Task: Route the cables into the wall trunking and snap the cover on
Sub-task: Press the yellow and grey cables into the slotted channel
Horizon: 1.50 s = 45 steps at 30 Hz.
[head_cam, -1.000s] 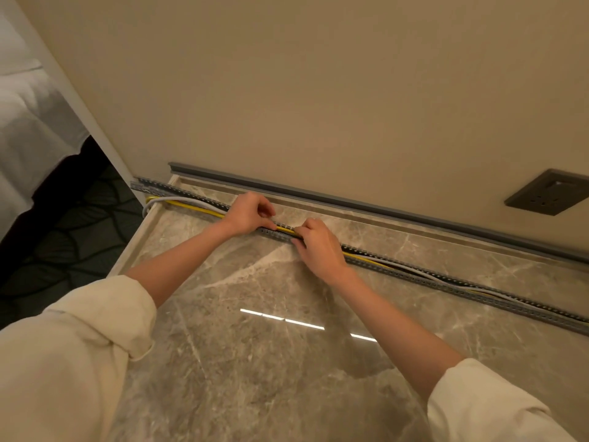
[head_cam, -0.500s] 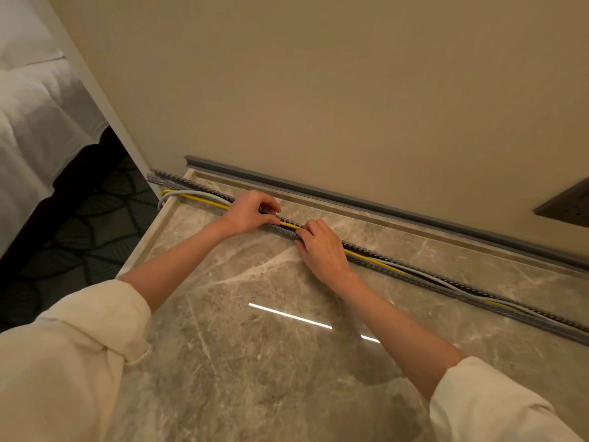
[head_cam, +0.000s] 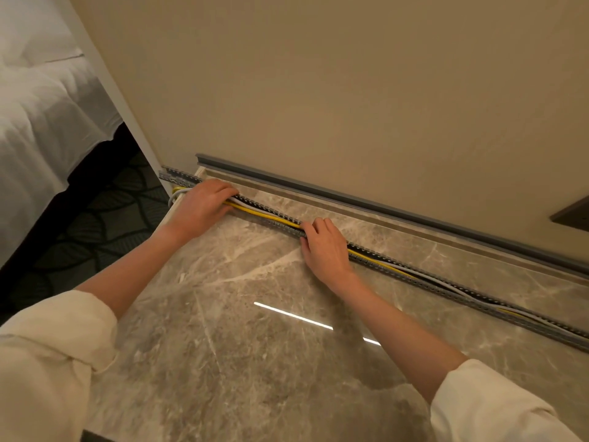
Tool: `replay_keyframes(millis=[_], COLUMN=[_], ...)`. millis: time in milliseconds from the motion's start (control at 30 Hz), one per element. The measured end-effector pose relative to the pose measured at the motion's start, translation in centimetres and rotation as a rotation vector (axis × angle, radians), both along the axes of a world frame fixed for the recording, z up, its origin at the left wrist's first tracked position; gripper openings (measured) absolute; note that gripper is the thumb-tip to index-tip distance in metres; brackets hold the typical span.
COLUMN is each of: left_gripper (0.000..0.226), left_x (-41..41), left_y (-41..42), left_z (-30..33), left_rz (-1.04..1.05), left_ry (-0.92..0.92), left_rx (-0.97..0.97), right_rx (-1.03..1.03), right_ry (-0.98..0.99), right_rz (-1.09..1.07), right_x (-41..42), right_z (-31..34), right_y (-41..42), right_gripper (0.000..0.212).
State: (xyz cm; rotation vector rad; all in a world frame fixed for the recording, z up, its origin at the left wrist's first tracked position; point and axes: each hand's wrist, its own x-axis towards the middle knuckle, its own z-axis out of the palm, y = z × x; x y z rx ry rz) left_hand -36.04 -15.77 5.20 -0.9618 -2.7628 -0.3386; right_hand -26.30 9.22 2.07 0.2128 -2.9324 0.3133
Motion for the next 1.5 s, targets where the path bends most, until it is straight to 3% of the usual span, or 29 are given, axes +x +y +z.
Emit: replay_keyframes(millis=[167, 400, 567, 767, 1000, 1133, 1333, 1500], left_gripper=[0.029, 0.018, 0.025, 0.027, 0.019, 0.016, 0.016, 0.013], left_x=[-0.1, 0.3, 0.1, 0.3, -1.8, -3.0, -5.8, -6.7], left_y=[-0.7, -0.2, 0.3, 0.0, 0.0, 0.2, 1.1, 1.8], left_z=[-0.5, 0.1, 0.3, -0.5, -0.4, 0.0, 2.2, 2.0], left_rz=[-0.086, -0.039, 0.046, 0.067, 0.086, 0.203, 0.272, 0.233], left_ry=[0.085, 0.022, -0.104, -0.171, -0.314, -0.433, -0.676, -0.684], left_rx=[-0.067, 0.102, 0.207, 0.271, 0.337, 0.418, 0.250, 0.130], right_rx=[-0.034, -0.046, -0.089, -0.173, -0.088, -0.097, -0.124, -0.148], right_ry=[0.076, 0.097, 0.096, 0.074, 0.112, 0.145, 0.154, 0.086], right_rz=[-0.037, -0.031, 0.004, 0.174, 0.272, 0.281, 0.282, 0.259], right_x=[0.1, -0.7, -1.1, -2.2, -4.8, -5.5, -6.4, -6.7], right_z=[0.0, -0.8, -1.3, -0.6, 0.3, 0.2, 0.2, -0.2], right_y=[-0.6, -0.8, -1.0, -3.7, -6.1, -6.0, -6.2, -6.3], right_gripper=[0.012, 0.009, 0.013, 0.036, 0.025, 0.021, 0.014, 0.021])
